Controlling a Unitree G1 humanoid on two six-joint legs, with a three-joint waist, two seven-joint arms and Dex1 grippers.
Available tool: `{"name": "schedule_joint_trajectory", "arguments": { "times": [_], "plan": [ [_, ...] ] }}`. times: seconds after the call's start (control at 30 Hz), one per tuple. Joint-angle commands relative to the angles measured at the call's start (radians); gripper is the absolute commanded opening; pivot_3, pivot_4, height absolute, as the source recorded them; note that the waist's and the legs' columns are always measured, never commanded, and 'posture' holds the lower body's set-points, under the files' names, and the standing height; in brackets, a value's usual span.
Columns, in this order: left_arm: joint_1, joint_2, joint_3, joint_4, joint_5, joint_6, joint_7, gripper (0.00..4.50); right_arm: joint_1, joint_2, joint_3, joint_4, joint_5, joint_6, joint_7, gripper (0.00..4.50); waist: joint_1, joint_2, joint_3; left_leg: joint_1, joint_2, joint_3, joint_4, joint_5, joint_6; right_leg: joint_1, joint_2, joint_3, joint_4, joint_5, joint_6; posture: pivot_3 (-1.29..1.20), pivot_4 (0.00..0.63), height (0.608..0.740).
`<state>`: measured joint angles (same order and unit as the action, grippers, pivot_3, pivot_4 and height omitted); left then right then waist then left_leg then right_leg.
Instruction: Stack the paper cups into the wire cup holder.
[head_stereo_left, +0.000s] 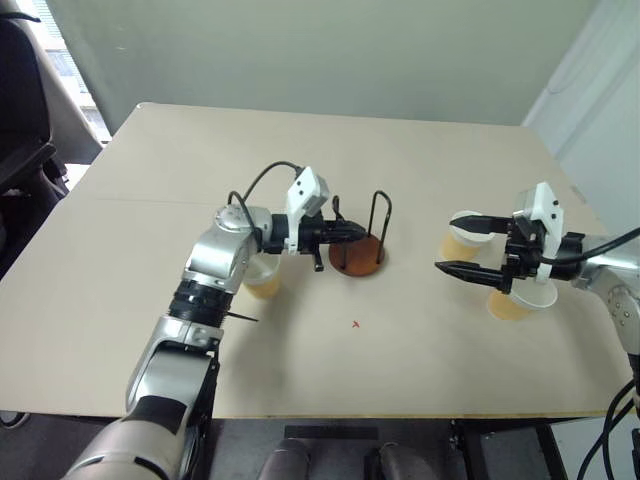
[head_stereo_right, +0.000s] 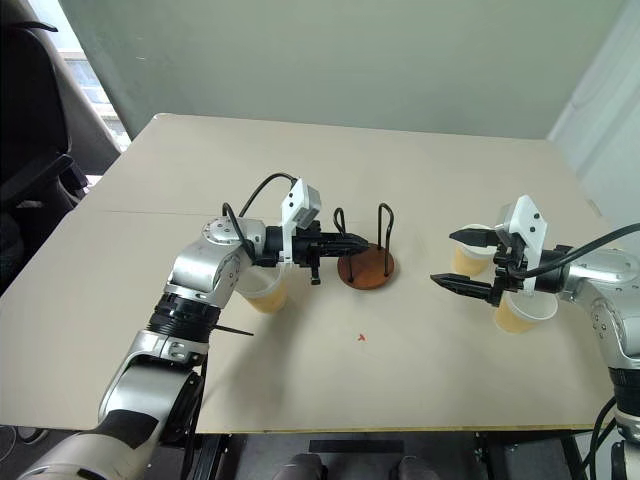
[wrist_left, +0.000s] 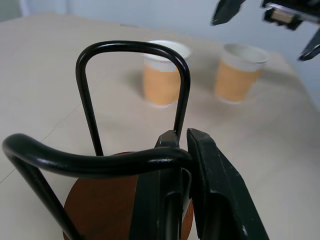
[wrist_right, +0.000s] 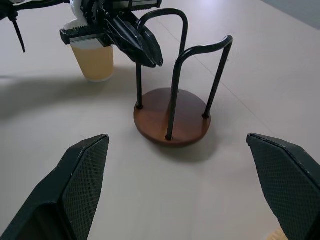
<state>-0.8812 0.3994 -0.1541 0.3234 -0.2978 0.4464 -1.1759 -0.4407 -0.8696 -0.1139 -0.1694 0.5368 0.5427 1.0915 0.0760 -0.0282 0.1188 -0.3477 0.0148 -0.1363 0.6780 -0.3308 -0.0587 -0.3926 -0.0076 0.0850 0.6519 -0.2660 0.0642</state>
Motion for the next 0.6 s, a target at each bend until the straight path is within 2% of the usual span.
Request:
{"name": "schedule_joint_trajectory", "arguments": {
  "times": [0.03,0.6],
  "plan": [
    [-0.007,-0.012,-0.01,-0.065,-0.026,0.012,-0.025,0.03,0.003,-0.015,-0.051,-0.037,0.021,0.0,-0.009,4.5,0.0,0.0,0.0,0.0,0.0,0.0,0.0,0.0,0.0,0.0,0.0,0.0,-0.001,0.001,0.0,0.0,0.15,0.74],
    [0.026,-0.067,-0.073,-0.081,-0.016,0.005,-0.029,0.03,0.03,-0.028,-0.064,-0.044,0.011,-0.001,-0.011,4.5,0.0,0.0,0.0,-0.002,-0.002,0.003,0.004,0.004,0.006,0.0,-0.003,0.002,-0.006,0.012,0.005,0.0,0.15,0.74]
  ]
}}
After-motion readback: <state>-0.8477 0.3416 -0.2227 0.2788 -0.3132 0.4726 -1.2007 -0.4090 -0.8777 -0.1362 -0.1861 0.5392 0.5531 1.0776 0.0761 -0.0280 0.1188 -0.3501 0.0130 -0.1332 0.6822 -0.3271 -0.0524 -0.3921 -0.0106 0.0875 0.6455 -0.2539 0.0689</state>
